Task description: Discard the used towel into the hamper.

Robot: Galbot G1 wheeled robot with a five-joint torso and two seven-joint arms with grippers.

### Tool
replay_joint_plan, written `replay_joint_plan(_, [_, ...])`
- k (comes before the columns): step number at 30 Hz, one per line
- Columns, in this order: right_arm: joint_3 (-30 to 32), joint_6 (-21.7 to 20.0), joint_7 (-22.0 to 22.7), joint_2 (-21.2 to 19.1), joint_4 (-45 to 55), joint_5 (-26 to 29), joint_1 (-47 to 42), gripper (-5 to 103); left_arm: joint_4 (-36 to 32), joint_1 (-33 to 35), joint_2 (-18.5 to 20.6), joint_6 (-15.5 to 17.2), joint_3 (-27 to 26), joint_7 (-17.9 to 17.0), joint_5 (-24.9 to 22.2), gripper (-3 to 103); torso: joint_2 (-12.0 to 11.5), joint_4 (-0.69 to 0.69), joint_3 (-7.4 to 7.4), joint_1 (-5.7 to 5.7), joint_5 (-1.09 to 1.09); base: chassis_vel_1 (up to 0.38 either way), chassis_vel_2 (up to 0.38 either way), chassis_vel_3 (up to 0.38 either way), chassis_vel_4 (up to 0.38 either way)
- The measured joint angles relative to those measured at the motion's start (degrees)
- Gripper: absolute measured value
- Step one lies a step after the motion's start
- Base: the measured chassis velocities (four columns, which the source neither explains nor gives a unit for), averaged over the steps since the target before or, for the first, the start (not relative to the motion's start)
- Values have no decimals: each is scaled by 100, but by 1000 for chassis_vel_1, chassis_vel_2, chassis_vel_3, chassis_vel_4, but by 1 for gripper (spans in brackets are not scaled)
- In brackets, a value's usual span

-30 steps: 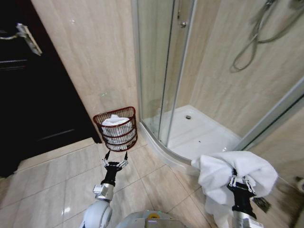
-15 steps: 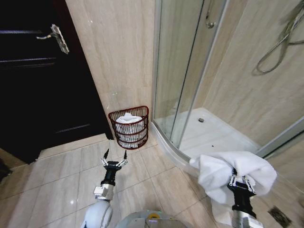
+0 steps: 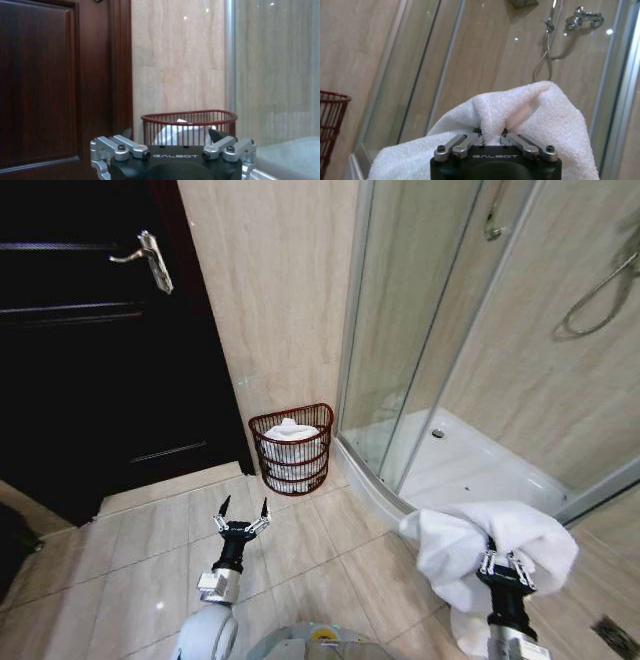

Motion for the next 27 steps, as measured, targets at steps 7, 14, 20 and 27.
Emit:
replay_joint_plan(7, [-28, 30, -6, 0, -2, 68, 43, 14, -7, 11, 18, 51, -20, 41, -37, 100, 0, -1, 0, 1, 0, 14, 22, 67, 64])
replay_joint_plan(14, [-10, 214, -173, 0, -50, 143, 31, 14, -7, 15, 23, 202, -25, -17, 114, 100, 0, -1, 0, 0, -2, 67, 71, 82, 101])
replay_joint_plan(20, [0, 330, -222, 0, -108, 146, 10, 14, -16, -15, 35, 368, -28, -165, 152, 100, 32, -1, 16, 7, -1, 118, 126, 84, 96])
replay_joint_plan(27, [2, 355, -267, 0, -109, 117, -1, 14, -32, -31, 60, 415, -44, -190, 144, 100, 156, 1, 109, 41, -1, 117, 107, 119, 105])
